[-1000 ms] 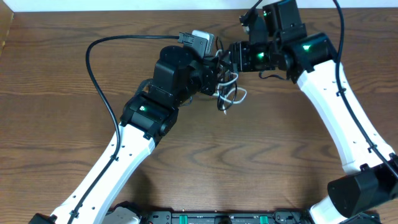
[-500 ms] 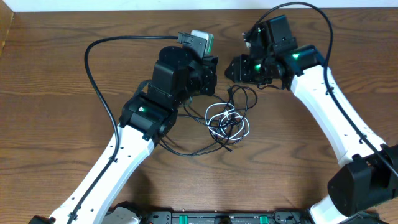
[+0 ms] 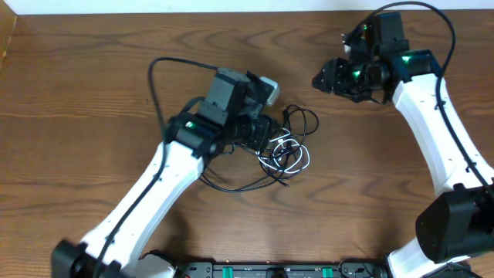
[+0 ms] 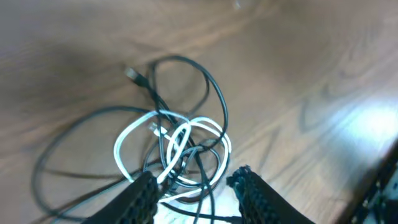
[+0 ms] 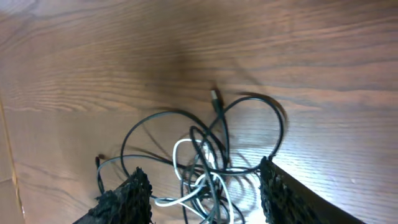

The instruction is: Untangle cables

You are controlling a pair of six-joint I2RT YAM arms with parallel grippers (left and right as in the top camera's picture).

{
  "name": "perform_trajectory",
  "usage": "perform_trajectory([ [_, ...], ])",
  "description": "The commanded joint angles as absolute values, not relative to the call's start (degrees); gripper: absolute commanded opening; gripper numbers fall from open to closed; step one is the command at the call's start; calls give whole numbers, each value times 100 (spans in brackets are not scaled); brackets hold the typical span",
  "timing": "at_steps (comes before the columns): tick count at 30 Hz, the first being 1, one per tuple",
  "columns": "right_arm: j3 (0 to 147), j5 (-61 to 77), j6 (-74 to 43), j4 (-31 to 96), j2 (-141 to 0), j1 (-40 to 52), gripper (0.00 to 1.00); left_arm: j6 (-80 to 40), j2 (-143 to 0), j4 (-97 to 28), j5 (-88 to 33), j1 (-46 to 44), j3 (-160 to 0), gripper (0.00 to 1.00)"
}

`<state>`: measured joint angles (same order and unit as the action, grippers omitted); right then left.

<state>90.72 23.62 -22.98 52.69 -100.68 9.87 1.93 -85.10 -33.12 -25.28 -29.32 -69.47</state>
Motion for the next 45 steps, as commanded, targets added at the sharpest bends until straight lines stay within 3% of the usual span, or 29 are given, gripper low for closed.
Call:
perform_trajectory([
  [1, 9080, 2458, -2062, 5343, -10040, 978, 56, 904, -9000, -3334, -2939, -2923, -7030, 49],
  [11, 9078, 2456, -2003, 5404, -10040, 978, 57, 1094, -10057, -3245, -2331, -2923, -7030, 49],
  [20, 9078, 2456, -1918, 5411, -10040, 980, 58, 1087, -10335, -3122, -2480, -3020, -7030, 47],
  [24, 9078, 2456, -1918, 5408, -10040, 980, 58, 1090, -10353, -3116, -2523, -3096, -6984, 35],
  [27, 9078, 2456, -1909, 5437, -10040, 982, 58, 1081, -10370, -3122, -2519, -3098, -6923, 11],
  [28, 9078, 2456, -1883, 5446, -10040, 985, 58, 1055, -10370, -3120, -2493, -3096, -6908, 8],
  [36, 9078, 2484, -1855, 5494, -10040, 985, 57, 373, -10259, -3020, -1702, -3094, -7048, 7],
  [45, 9078, 2956, -1306, 5481, -10040, 1234, 56, -117, -9080, -2860, -1529, -3094, -7487, 7],
])
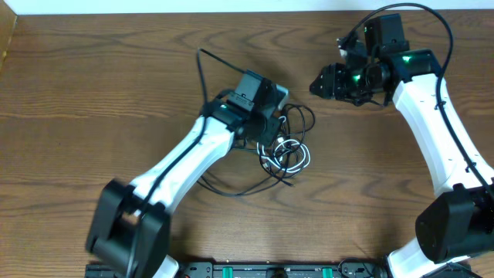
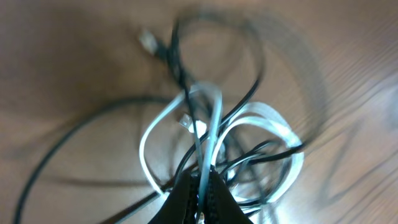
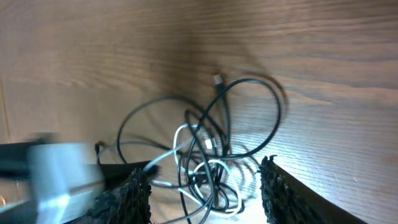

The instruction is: Untangle cables

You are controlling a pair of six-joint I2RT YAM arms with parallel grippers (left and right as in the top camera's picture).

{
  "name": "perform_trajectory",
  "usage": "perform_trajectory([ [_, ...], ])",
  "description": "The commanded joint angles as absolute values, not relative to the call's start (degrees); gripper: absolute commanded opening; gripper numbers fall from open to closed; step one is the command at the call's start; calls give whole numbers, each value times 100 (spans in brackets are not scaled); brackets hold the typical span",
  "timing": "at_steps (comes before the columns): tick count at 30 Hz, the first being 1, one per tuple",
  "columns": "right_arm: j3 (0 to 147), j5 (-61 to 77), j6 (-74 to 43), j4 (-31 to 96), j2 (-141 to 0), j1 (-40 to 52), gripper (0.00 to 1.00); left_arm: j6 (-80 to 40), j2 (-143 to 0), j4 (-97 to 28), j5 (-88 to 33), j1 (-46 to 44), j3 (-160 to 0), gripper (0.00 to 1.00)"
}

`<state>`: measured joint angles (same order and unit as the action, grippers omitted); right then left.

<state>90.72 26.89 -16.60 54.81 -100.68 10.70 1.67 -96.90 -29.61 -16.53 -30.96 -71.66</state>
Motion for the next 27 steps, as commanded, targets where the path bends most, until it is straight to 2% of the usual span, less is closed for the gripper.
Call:
perform_trajectory([
  [1, 9078, 2954, -1269, 5483, -10040, 1295, 56, -176, -8901, -2808, -1531, -3094, -7487, 7],
  [9, 9035, 2926, -1468, 5371, -10042, 1649, 52, -333, -8112, -2733, -1273, -3094, -7487, 8],
  [27, 8759, 3527, -1994, 4869, -10047, 1938, 43, -567, -8073, -2351, -1278, -3094, -7487, 8],
])
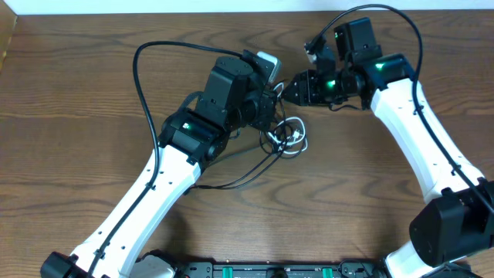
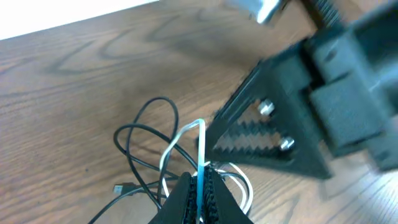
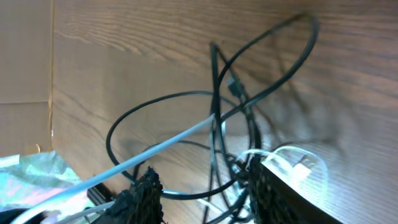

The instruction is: Untangle cables

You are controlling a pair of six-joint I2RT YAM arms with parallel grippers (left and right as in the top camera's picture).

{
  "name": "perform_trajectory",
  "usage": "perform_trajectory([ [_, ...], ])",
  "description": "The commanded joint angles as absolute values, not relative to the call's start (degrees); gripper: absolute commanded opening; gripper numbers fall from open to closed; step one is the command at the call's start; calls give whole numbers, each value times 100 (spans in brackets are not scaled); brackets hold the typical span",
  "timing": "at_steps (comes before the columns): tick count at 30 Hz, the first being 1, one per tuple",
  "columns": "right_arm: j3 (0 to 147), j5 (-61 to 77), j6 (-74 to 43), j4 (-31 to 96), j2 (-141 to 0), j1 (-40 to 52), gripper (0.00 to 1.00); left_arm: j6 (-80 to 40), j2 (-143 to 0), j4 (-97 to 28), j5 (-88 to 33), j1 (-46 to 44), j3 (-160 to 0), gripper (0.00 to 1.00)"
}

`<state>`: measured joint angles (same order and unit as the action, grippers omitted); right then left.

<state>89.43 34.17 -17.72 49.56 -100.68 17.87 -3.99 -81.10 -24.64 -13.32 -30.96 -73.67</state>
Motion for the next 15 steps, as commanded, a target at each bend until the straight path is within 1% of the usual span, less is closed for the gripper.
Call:
perform_trajectory([
  [1, 8663, 3496, -2069, 4757, -10047, 1981, 43, -598, -8073, -2314, -1278, -3094, -7487, 8],
  [4, 8337, 3304, -2303, 4348, -10047, 2080, 40, -768, -8051, -2257, -1278, -3094, -7487, 7],
  [12, 7588, 2080, -2893, 3301, -10049, 2110, 39, -849, -7778, -2200, -1282, -3094, -7487, 7],
  [15, 7439, 1935, -2919, 2985, -10053, 2104, 39, -904, -7579, -2204, -1284, -3094, -7487, 8],
])
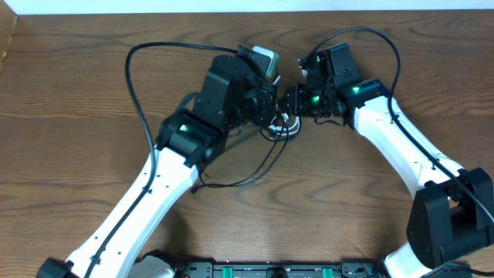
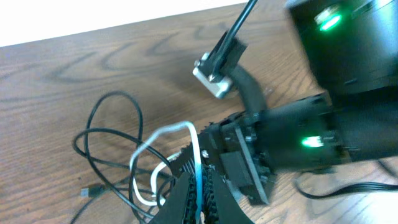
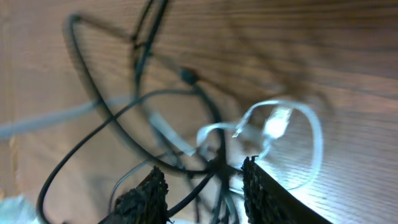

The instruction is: Untangle cables

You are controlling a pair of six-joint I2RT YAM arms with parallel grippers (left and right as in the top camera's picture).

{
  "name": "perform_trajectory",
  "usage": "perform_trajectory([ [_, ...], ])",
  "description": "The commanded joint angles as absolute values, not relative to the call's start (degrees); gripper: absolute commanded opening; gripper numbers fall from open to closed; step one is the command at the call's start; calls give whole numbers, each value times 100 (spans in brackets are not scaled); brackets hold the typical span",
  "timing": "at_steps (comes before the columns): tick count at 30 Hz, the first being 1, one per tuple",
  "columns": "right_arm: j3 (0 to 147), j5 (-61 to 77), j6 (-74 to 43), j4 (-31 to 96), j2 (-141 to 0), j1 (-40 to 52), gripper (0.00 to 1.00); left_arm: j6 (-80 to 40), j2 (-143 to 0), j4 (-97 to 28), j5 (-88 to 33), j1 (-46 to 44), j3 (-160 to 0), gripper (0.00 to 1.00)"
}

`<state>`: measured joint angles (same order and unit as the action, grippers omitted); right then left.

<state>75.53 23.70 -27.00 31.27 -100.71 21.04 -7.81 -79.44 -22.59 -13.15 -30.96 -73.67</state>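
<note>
A tangle of a white cable (image 2: 163, 130) and a thin black cable (image 2: 93, 121) hangs and lies at the table's middle (image 1: 282, 125). My left gripper (image 2: 198, 190) is shut on a strand of the white cable, holding it above the wood (image 1: 266, 108). Facing it from the right, my right gripper (image 1: 293, 104) stands open. In the right wrist view its fingers (image 3: 144, 198) straddle crossing black strands (image 3: 217, 167), with the white loop (image 3: 311, 134) just beyond. A USB plug (image 2: 90, 192) lies at the lower left.
A long run of black cable trails down to the front (image 1: 247, 176). The arms' own supply leads arc above the left arm (image 1: 135, 69) and the right arm (image 1: 386, 38). The wooden table (image 1: 77, 154) ends at a white wall at the back.
My right gripper has moved left and down, close against the left gripper, and its open fingers now straddle the tangle's black strands. The left gripper still holds the white strand.
At first my left gripper hung open over the tangle, with the right one far off at the back right. Then the left was shut on a white strand, later held raised while the right came near. Now the two grippers meet at the tangle.
</note>
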Motion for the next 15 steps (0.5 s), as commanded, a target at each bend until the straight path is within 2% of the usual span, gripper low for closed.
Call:
perform_trajectory([
  [1, 7413, 1938, -2919, 2899, -10053, 2104, 40, -952, -7513, -2202, -1282, -3094, -7489, 7],
  [9, 7376, 2681, -2908, 2668, -10053, 2097, 42, -1022, -7157, -2209, -1280, -3094, -7487, 7],
  [15, 7376, 3321, -2797, 2663, -10053, 1975, 48, -1133, -7065, -1988, -1302, -3094, -7489, 8],
])
